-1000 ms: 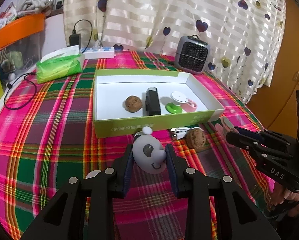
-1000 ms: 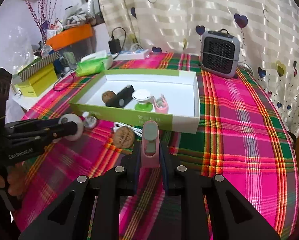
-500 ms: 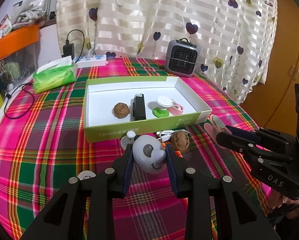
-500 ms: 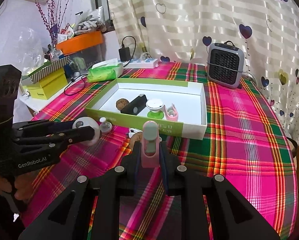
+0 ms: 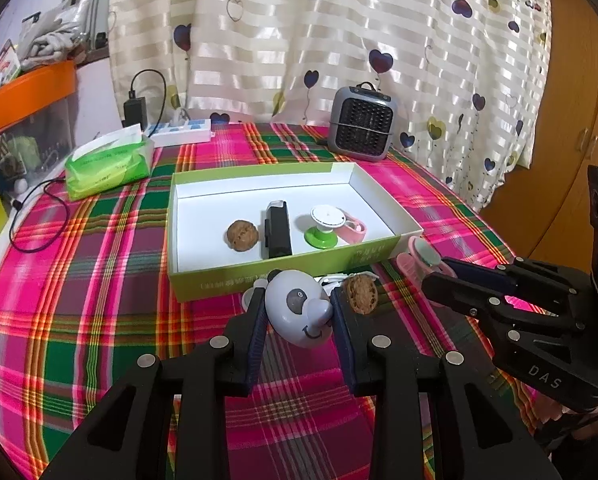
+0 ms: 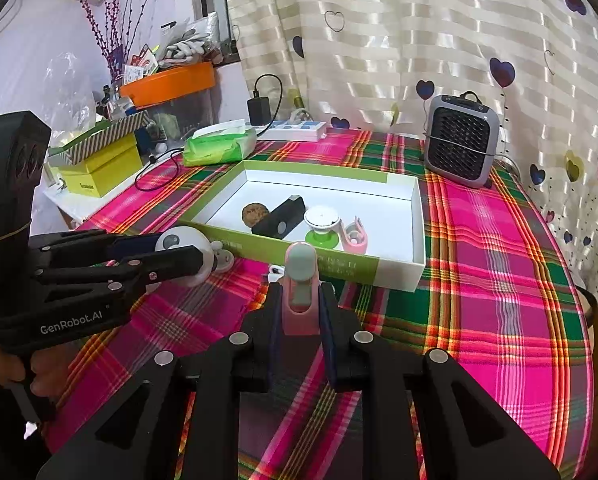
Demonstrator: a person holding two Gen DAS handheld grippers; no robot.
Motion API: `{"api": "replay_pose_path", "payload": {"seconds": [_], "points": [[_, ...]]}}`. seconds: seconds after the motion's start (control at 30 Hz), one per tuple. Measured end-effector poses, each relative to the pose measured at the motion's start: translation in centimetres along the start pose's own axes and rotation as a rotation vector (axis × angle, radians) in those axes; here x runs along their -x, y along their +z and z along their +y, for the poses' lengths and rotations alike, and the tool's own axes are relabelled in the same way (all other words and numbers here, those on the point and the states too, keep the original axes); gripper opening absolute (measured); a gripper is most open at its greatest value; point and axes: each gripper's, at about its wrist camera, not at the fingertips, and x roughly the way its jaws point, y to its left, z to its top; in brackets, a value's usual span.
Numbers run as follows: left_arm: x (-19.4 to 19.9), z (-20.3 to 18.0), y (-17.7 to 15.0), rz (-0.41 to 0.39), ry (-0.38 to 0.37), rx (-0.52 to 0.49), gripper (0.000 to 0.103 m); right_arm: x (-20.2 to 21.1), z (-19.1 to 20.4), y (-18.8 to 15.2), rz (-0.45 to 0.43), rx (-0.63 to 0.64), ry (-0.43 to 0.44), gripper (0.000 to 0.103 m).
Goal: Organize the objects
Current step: 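Carry the panda toy with the left gripper while the right gripper carries the pink clip into the box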
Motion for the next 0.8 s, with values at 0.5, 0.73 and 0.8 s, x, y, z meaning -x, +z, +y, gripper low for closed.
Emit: {"api": "replay_pose_path", "payload": {"seconds": [0.5,0.73,0.8], "points": [[-0.4,-0.7,0.7,-0.001,0.005,-0.029,0.029,-0.2,0.2,0.6,-0.006,0.017,0.003,0.019],[-0.7,-0.4,1.5,-0.012,0.013,-0.032,0.029,-0.5,-0.3,1.1,-0.005,0.025,0.000,0.019],[-0.7,-0.2,1.6,-0.012,0.019,-0.029,0.029,-0.6,-0.4,1.4,-0.006,0.028,-0.005,0.019]]}}
